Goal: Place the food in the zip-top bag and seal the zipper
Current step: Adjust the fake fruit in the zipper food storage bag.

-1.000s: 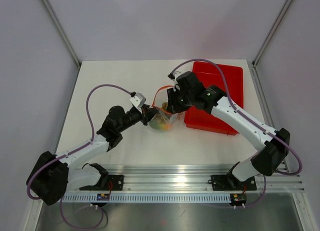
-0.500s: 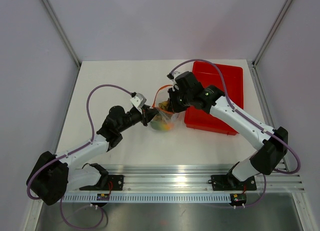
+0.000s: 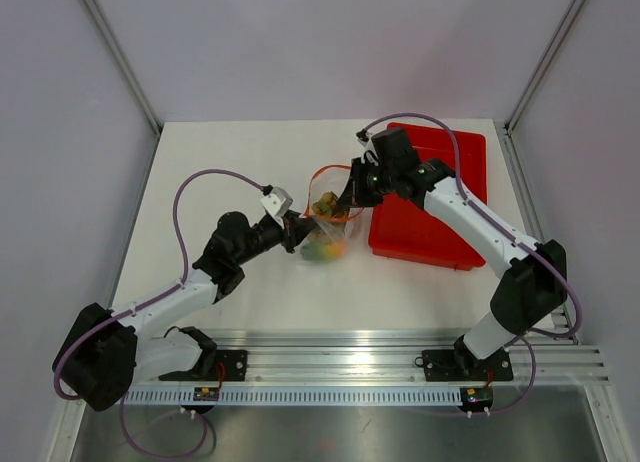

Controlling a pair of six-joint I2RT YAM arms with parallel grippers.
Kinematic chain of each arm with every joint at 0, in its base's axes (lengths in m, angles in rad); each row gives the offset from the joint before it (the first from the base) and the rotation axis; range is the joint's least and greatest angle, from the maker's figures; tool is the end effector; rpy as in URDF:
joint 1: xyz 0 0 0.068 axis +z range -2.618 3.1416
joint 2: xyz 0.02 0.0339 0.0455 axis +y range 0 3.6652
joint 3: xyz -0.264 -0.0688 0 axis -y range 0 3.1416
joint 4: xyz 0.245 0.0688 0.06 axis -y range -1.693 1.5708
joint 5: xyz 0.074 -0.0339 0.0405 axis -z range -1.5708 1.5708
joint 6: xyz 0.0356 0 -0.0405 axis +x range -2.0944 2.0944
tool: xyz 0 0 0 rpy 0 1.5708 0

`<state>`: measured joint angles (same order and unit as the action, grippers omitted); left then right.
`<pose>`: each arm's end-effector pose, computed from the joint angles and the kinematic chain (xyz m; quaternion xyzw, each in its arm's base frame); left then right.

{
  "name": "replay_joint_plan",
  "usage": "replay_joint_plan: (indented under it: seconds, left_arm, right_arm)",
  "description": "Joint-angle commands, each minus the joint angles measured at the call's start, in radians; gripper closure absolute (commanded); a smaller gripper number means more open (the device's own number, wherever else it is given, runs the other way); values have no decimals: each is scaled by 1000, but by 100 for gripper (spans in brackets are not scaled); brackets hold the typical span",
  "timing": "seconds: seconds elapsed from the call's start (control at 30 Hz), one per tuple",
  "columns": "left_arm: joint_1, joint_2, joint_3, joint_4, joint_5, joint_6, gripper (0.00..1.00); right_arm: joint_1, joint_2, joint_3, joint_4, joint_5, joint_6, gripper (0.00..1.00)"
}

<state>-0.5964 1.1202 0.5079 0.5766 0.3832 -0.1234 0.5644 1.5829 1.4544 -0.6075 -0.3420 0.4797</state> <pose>0.1968 -0.1497 0.2556 0.2941 0.6558 -0.3683 0.5897 0.2923 0.1992 0.3334 -0.1071 0.8971 0.3340 0.2687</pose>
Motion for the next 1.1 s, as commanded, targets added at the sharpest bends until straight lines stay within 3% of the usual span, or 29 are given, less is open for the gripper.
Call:
replay_joint_plan:
  seconds: [0.0, 0.33, 0.47, 0.6, 0.7, 0.97, 1.07]
  left_arm:
    - [3, -30, 4, 68, 37, 14, 100]
    - [3, -42, 14, 49, 57, 13, 100]
    - [3, -37, 23, 45, 69, 7, 100]
    - [3, -40, 26, 32, 66, 11, 100]
    - [3, -45, 26, 28, 66, 18, 100]
    - [4, -45, 49, -14, 146, 57, 100]
    - [13, -33, 76, -29, 219, 65, 100]
  right_arm:
    - [0, 49, 1, 13, -16, 45, 100]
    - [61, 132, 47, -100, 237, -4, 100]
    - [80, 117, 54, -94, 253, -7, 100]
    - [84, 40, 73, -100, 284, -15, 74]
    - [84, -18, 119, -132, 330, -32, 62]
    - [86, -69, 225, -215, 347, -191, 58]
    - [86, -70, 241, -189, 238, -336, 59]
